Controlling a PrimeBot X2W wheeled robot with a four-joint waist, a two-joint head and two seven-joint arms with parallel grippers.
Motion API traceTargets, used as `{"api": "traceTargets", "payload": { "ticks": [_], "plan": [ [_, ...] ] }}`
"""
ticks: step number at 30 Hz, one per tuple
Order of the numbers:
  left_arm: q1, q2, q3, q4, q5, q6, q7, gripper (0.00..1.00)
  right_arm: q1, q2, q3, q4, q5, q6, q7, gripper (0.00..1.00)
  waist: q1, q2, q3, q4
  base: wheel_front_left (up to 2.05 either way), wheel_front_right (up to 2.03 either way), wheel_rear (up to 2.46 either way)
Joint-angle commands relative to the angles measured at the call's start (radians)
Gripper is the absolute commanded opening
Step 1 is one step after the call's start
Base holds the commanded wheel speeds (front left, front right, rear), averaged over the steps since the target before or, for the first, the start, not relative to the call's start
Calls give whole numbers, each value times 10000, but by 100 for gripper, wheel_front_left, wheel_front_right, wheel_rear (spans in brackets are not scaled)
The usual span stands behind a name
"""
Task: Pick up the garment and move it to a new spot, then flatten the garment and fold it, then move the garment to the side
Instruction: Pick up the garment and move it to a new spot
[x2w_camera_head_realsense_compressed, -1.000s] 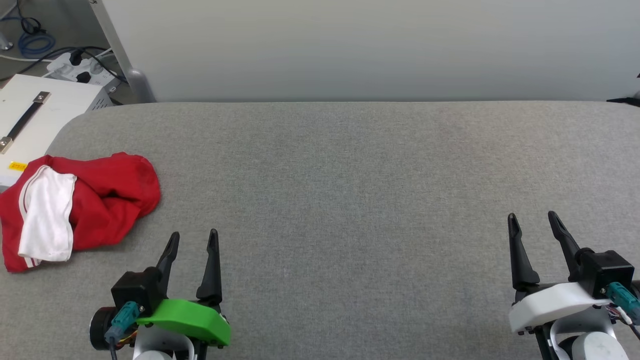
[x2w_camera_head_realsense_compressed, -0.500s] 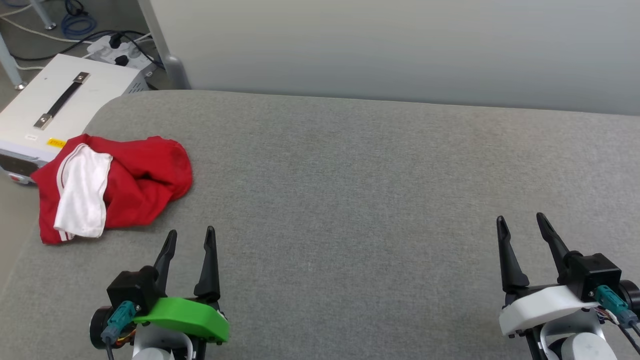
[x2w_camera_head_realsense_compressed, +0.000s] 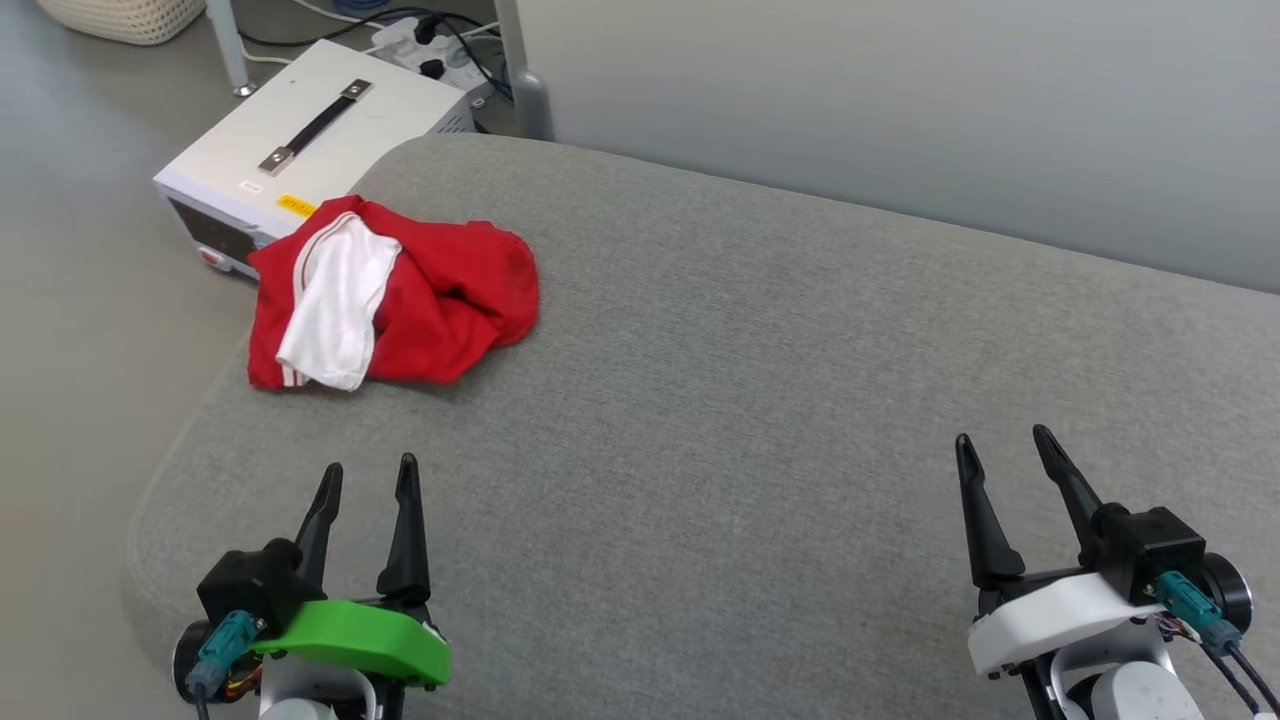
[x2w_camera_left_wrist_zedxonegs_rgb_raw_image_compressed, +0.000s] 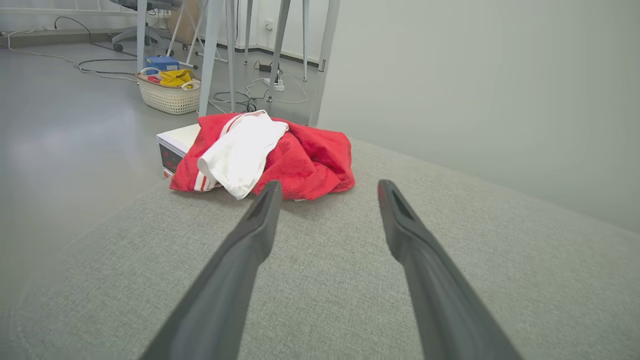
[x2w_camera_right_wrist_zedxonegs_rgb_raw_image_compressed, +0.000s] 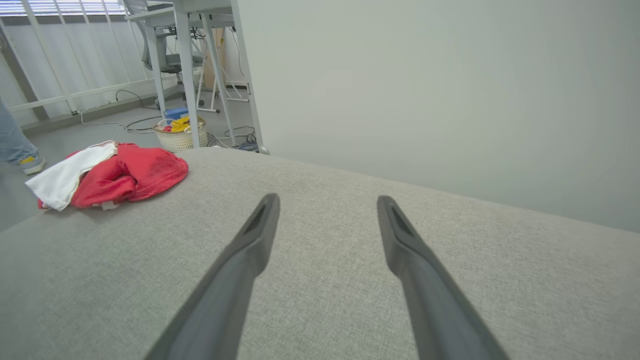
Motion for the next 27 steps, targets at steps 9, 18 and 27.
{"api": "traceTargets", "payload": {
  "ticks": [9,18,27],
  "plan": [
    [-148,-47,-212,143,-156,-99,-145,100,-199,-20,119,153,132,-7,-145,100,0,0,27,1247,0,0,0],
    [9,-47,-203,119,-47,-153,-145,100,-193,-20,166,157,181,-7,-145,100,0,0,-33,1434,0,0,0],
    [-10,-47,-194,191,-134,-187,-145,100,-227,-20,284,104,123,-7,-145,100,0,0,167,1238,0,0,0]
  ]
}}
